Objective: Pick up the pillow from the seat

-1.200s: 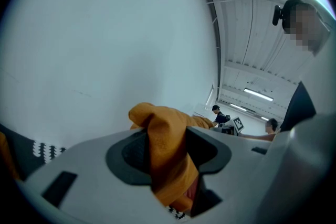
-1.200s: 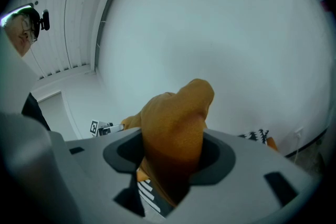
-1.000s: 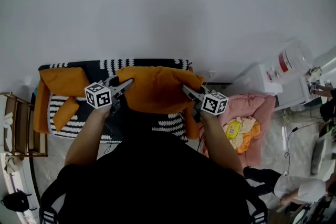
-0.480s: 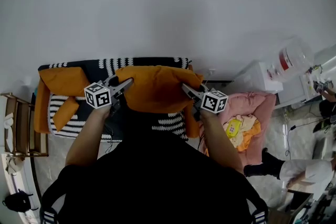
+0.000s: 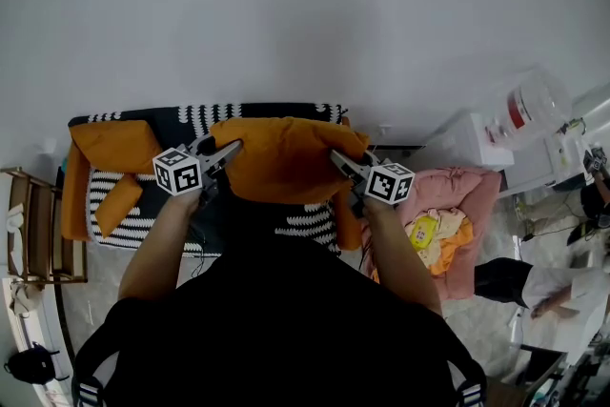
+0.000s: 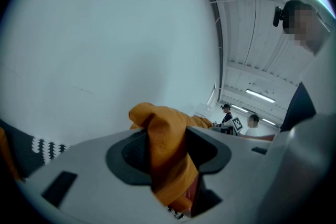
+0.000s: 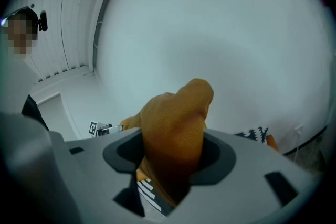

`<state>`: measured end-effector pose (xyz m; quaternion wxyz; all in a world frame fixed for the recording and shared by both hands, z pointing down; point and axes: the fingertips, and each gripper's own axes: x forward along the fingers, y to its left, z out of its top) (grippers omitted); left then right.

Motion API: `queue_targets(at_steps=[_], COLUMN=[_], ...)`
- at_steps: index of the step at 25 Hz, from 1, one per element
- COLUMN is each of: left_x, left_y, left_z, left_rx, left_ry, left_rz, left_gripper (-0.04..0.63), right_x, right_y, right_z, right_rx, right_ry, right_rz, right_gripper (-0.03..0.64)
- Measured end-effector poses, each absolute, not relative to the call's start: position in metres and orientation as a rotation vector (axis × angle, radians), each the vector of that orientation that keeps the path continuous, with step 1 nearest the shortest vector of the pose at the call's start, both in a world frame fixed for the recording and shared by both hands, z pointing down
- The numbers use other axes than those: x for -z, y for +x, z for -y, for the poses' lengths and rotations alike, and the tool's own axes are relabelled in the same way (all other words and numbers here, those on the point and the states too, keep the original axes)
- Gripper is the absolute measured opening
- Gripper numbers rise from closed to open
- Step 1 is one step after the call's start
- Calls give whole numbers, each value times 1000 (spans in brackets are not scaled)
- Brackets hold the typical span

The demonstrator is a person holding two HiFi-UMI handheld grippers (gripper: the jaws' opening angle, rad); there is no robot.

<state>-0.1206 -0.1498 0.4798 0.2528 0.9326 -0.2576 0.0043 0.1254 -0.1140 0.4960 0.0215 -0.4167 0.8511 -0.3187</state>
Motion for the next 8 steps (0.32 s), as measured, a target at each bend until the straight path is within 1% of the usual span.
queue_targets(at_steps=[8], left_x=[-484], left_y=[-120], left_z=[157], left_rx=[-17], left_ry=[2524], left_rz=[707], left_gripper=[201], right_x=[-500], right_y=[127], right_z=[123], right_rx=[996], right_ry=[-1288], right_rz=[-2644], right_gripper=[239])
